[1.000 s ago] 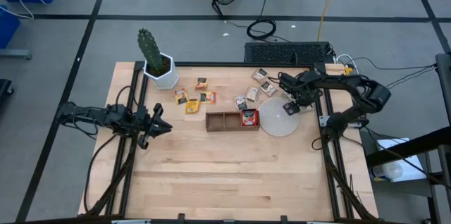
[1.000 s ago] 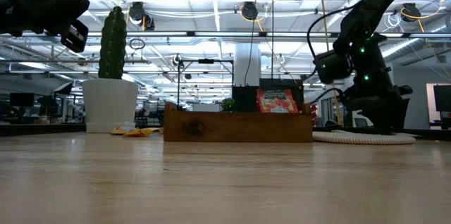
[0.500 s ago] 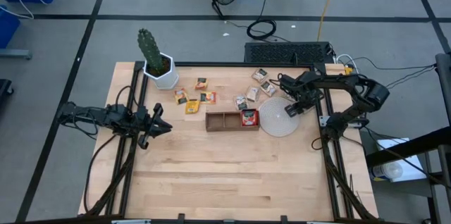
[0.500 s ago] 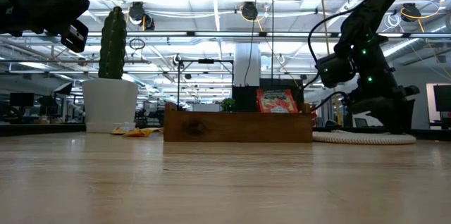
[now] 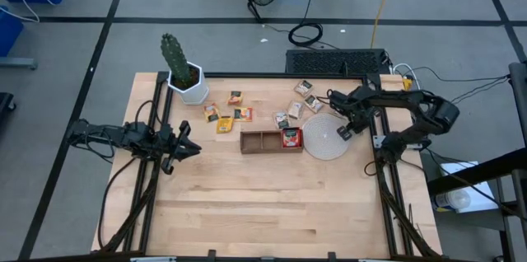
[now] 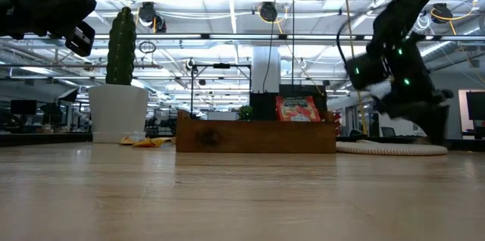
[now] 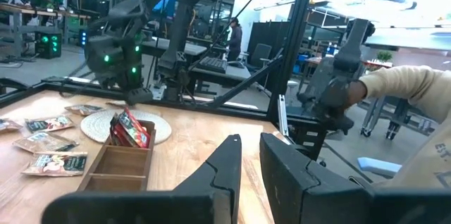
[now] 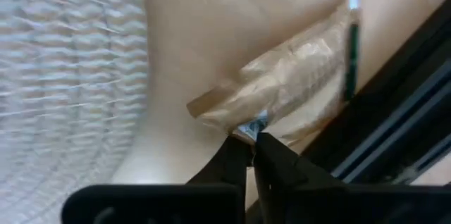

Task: Pick & Place Tea
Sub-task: Put the brown tea bag into the middle section of the wooden organizer

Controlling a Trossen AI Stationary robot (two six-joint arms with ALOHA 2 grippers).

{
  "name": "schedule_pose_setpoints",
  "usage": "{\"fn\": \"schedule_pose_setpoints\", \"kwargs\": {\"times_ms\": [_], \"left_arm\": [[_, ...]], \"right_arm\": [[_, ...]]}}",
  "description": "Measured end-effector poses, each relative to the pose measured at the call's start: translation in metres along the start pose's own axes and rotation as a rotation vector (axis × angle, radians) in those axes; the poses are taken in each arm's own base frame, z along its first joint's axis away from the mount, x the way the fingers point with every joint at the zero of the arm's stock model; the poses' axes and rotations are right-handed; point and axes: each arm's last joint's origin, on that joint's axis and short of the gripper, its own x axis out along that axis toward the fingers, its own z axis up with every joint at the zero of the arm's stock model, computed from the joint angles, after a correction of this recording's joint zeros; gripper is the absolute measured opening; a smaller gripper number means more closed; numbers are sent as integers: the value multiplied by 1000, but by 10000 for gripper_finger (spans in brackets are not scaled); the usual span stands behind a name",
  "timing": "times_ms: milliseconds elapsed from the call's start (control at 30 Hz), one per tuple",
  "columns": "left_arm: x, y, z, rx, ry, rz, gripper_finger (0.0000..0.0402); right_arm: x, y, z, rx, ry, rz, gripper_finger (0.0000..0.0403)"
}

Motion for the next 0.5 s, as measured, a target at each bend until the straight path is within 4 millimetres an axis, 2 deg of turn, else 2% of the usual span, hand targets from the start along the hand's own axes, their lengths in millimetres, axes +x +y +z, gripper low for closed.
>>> {"fn": "schedule_pose_setpoints", "kwargs": {"times_ms": [100,267,400,500], "left_arm": [[0,0,0,0,0,0,58],[0,0,0,0,1,0,58],[0,0,0,0,0,0,58],[0,0,0,0,0,0,58]], "right_arm": [[-27,5,-3,11,-144,57,3],[-71,18,-24,8,-413,180,2],[-94,39,-41,-45,-735,363,1],[-106,63,-50,-169,-1014,526,1]]}}
